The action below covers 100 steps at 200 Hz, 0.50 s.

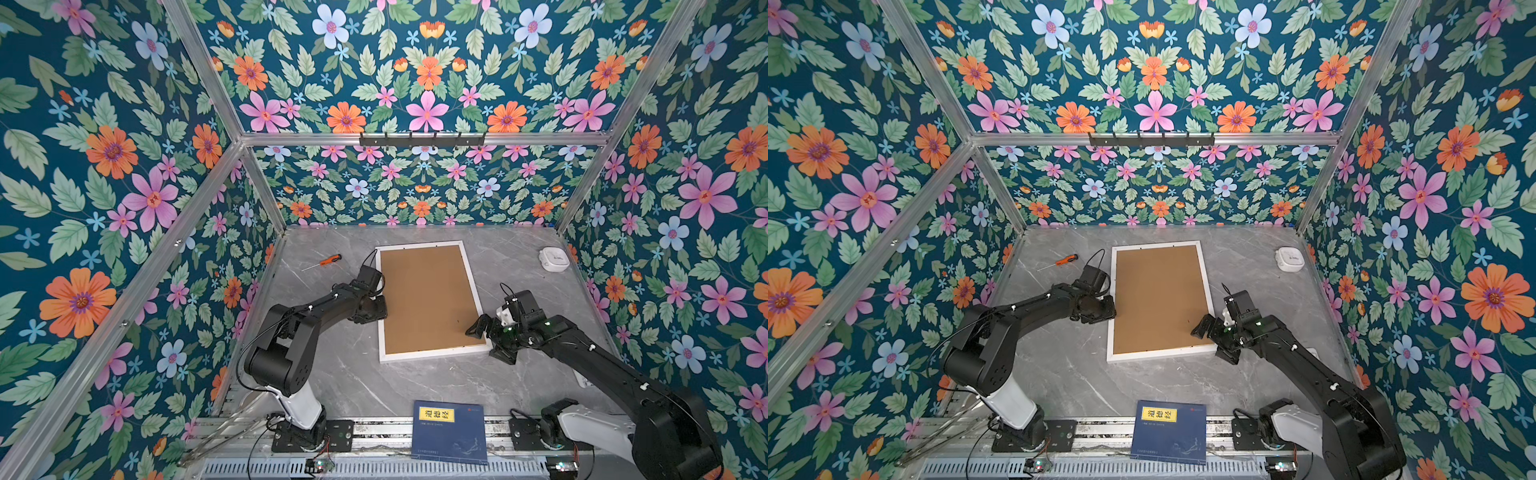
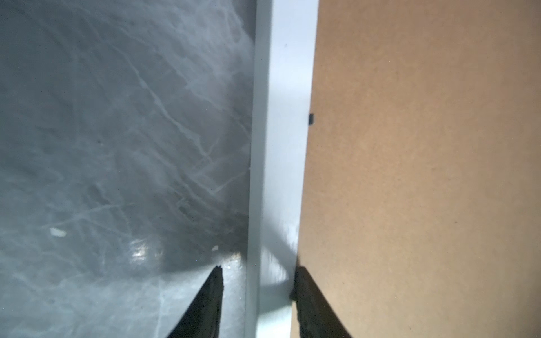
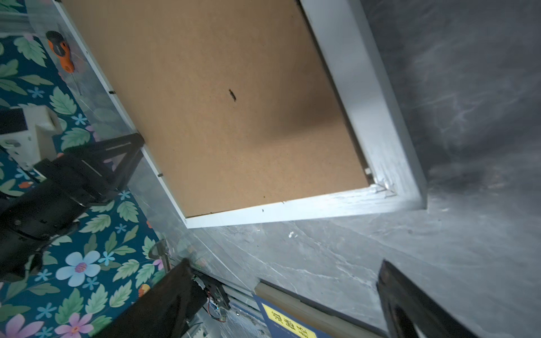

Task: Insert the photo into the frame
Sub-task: 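Slide the right gripper toward the frame's nearer corner, pressing the backing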

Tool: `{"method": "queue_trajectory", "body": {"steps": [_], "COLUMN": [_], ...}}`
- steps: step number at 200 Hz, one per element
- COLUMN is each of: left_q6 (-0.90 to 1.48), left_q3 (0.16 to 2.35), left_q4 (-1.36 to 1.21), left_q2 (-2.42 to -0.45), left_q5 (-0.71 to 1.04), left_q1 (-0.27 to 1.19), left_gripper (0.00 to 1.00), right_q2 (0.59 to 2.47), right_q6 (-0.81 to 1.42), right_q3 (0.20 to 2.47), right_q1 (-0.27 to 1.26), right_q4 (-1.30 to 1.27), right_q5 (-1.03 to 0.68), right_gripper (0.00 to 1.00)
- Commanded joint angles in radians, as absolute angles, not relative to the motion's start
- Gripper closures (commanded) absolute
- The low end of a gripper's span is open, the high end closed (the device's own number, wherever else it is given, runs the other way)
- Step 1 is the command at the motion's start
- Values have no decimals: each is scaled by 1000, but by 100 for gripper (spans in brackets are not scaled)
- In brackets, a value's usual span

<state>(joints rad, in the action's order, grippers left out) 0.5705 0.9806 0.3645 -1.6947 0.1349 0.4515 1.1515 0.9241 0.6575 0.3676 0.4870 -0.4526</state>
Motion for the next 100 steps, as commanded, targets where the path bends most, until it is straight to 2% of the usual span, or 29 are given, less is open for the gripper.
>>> {"method": "queue_trajectory", "body": {"steps": [1, 100], "left_q6": [581, 588], "left_q3": [970, 957], "left_q4": [400, 397], "left_q2": [-1693, -1692], "left_q5": [126, 127], "left_q1": [456, 459], "left_gripper": [60, 60], "right_q2": [1162, 1290], "right_q6": [994, 1097], "right_q3": [647, 652], "right_q1": [370, 456], "right_q4": [402, 237], "right_q5": [-454, -450], "right_gripper": [1, 1]}}
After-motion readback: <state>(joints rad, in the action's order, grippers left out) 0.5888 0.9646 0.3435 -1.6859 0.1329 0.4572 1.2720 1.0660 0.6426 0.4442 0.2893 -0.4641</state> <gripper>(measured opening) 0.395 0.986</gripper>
